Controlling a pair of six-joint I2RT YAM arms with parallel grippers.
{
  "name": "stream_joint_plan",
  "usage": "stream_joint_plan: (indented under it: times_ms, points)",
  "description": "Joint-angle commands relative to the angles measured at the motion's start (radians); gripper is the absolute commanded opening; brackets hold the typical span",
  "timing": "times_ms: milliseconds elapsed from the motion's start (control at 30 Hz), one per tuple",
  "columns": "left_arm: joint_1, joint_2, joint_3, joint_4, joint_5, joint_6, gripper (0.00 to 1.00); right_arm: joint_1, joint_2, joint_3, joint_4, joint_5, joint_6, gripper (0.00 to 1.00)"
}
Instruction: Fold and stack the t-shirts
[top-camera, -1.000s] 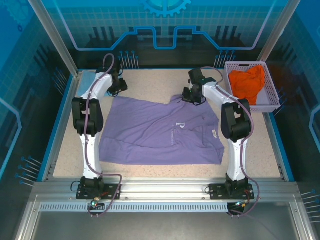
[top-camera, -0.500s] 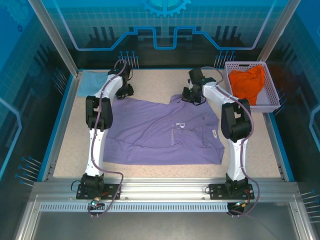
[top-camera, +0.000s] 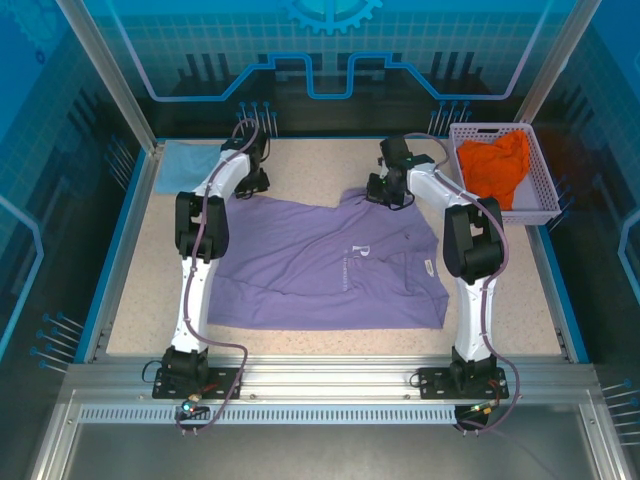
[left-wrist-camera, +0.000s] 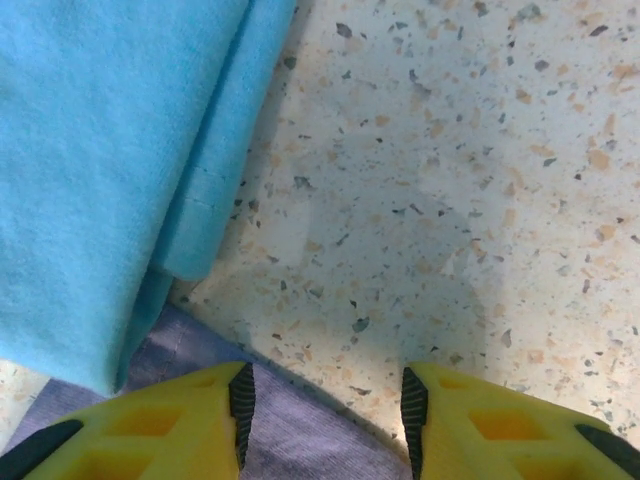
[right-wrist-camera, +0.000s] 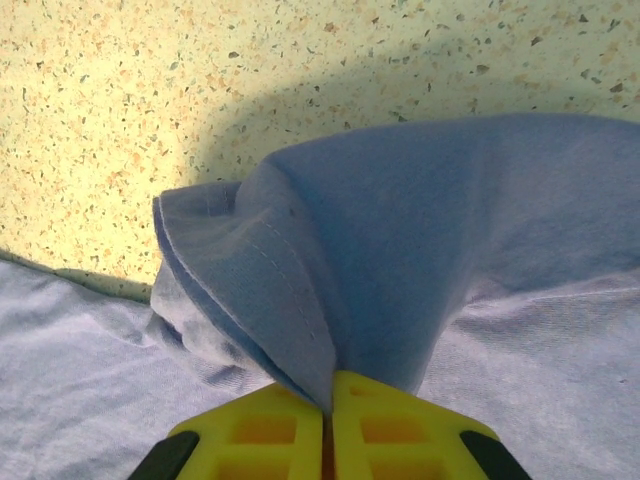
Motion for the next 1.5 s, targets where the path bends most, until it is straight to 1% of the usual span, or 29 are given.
stream_joint_plan:
  times_ms: [0,133,233,300,367,733,867,1000,1133,1200,1300,1467]
  points:
    - [-0.008,-0.032,-0.053,-0.069,-0.018,-0.015,0.45,-0.015,-0.002,-0.007,0.008,-0.021,-0.006,0.09]
    - [-0.008,-0.052,-0.073,-0.062,-0.022,-0.044,0.43,-0.017,-0.004,-0.011,0.009,-0.021,-0.006,0.09]
    - [-0.007,-0.075,-0.104,-0.036,-0.003,-0.069,0.41,-0.018,-0.008,-0.012,0.008,-0.011,-0.006,0.09]
    - [-0.008,-0.086,-0.122,-0.019,0.001,-0.078,0.37,-0.018,-0.011,-0.010,0.006,-0.001,-0.007,0.09]
    - [-0.007,-0.086,-0.127,-0.014,-0.004,-0.086,0.29,-0.018,-0.011,-0.010,0.003,0.008,-0.007,0.10]
    - [-0.007,-0.115,-0.135,0.013,-0.026,-0.074,0.11,-0.024,-0.015,-0.001,-0.012,0.044,-0.016,0.18]
    - [-0.011,-0.122,-0.126,0.016,-0.027,-0.060,0.09,-0.036,-0.012,0.002,-0.014,0.055,-0.017,0.19]
    - [-0.017,-0.129,-0.124,0.024,-0.035,-0.046,0.04,-0.040,-0.005,0.008,-0.018,0.059,-0.021,0.25]
    - [-0.027,-0.138,-0.122,0.027,-0.048,-0.033,0.00,-0.041,0.003,0.016,-0.022,0.066,-0.026,0.26]
    - [-0.029,-0.142,-0.121,0.029,-0.054,-0.027,0.00,-0.044,0.012,0.026,-0.028,0.064,-0.027,0.24]
    - [-0.029,-0.149,-0.121,0.030,-0.058,-0.022,0.00,-0.045,0.019,0.034,-0.028,0.064,-0.031,0.18]
    - [-0.031,-0.171,-0.130,0.043,-0.076,-0.005,0.00,-0.044,0.017,0.049,-0.023,0.068,-0.051,0.00]
